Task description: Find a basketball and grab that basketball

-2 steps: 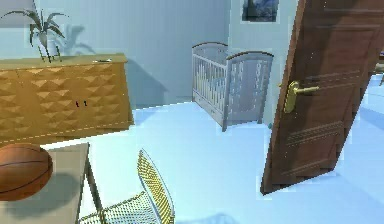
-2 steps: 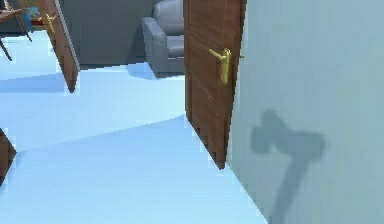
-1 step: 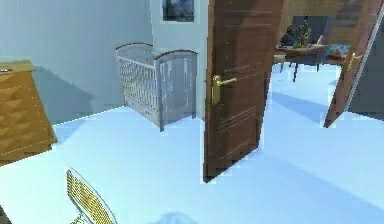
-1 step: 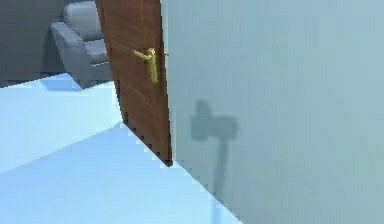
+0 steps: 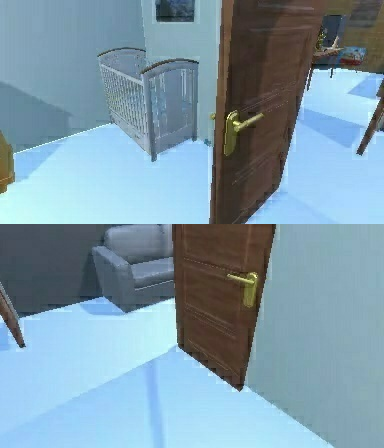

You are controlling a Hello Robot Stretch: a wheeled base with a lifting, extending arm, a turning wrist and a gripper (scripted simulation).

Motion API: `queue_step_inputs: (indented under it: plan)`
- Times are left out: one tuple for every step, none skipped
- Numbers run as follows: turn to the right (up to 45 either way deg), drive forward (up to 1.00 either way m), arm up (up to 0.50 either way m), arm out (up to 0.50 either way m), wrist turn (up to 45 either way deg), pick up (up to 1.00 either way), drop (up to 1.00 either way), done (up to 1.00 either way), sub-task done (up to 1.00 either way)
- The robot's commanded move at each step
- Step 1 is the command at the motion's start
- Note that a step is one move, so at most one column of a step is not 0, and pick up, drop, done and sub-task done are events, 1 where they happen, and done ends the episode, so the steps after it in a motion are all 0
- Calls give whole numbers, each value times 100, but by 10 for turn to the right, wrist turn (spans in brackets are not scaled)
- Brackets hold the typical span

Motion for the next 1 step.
queue_step_inputs:
  plan:
    - [-270,0,0,0,0,0,0,0,0]
